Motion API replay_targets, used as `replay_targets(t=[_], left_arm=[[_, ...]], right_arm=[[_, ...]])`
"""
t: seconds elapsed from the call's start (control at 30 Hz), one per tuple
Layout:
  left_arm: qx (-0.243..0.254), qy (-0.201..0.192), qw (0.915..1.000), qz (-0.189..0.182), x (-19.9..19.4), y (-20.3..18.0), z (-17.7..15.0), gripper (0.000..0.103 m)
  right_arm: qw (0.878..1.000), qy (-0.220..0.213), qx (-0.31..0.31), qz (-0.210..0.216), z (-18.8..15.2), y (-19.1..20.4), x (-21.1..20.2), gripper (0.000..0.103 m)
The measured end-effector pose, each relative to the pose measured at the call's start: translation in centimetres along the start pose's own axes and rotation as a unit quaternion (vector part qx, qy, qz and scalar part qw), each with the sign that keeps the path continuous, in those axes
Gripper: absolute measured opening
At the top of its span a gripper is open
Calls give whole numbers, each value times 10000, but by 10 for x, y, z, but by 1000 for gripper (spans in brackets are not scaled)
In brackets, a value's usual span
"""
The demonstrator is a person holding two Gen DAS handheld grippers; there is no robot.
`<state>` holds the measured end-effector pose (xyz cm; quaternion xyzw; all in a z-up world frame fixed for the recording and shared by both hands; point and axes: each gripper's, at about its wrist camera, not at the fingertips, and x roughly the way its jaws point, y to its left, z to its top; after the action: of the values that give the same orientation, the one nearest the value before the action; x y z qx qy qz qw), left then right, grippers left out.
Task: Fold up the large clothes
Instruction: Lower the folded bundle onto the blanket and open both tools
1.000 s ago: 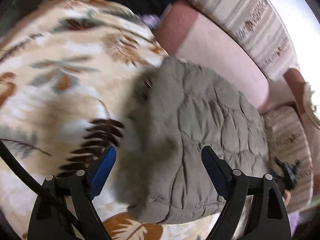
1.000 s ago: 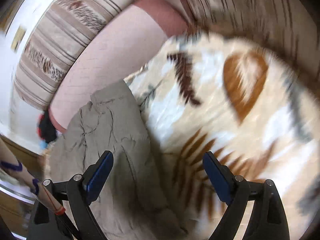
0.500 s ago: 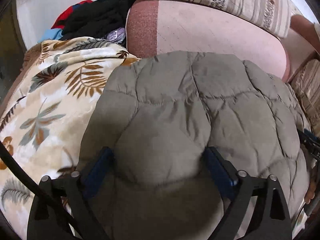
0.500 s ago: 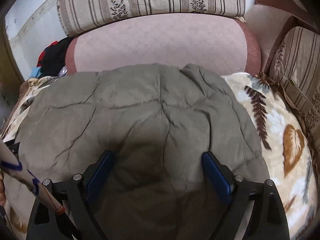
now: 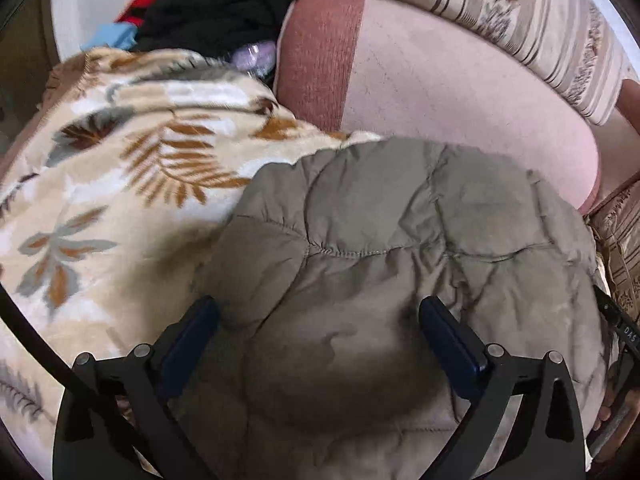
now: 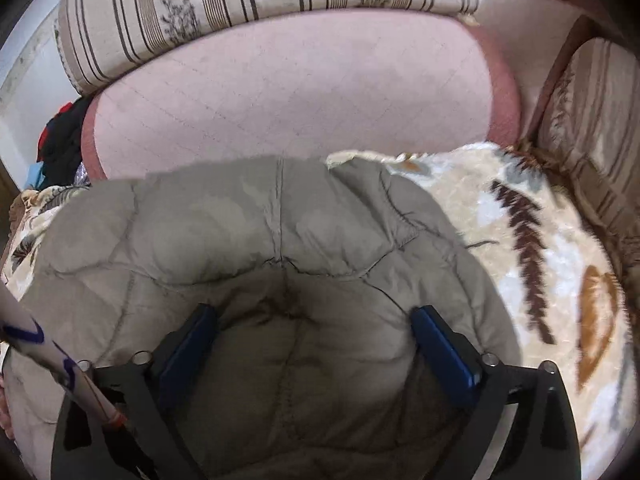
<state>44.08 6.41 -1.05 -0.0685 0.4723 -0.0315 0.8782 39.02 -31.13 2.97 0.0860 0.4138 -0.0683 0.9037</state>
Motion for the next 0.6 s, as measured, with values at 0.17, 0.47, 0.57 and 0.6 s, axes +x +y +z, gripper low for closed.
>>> replay_targets(t=[0.17, 0.47, 0.57, 0.6], left_arm=[[43, -601, 9978, 292, -75, 15, -38, 101], [98, -1751, 9796, 986, -195, 17, -134, 101], [50, -2008, 9767, 757, -223, 15, -156, 101], [31, -2071, 9756, 722, -232, 14, -163, 101]], right_arm=[[9982, -349, -360, 332, -41, 24, -76, 99], [9990, -38, -217, 376, -162, 27, -137, 99], [9991, 95, -39, 410, -188, 25, -152, 99], [9991, 94, -21, 410, -193, 26, -156, 99]])
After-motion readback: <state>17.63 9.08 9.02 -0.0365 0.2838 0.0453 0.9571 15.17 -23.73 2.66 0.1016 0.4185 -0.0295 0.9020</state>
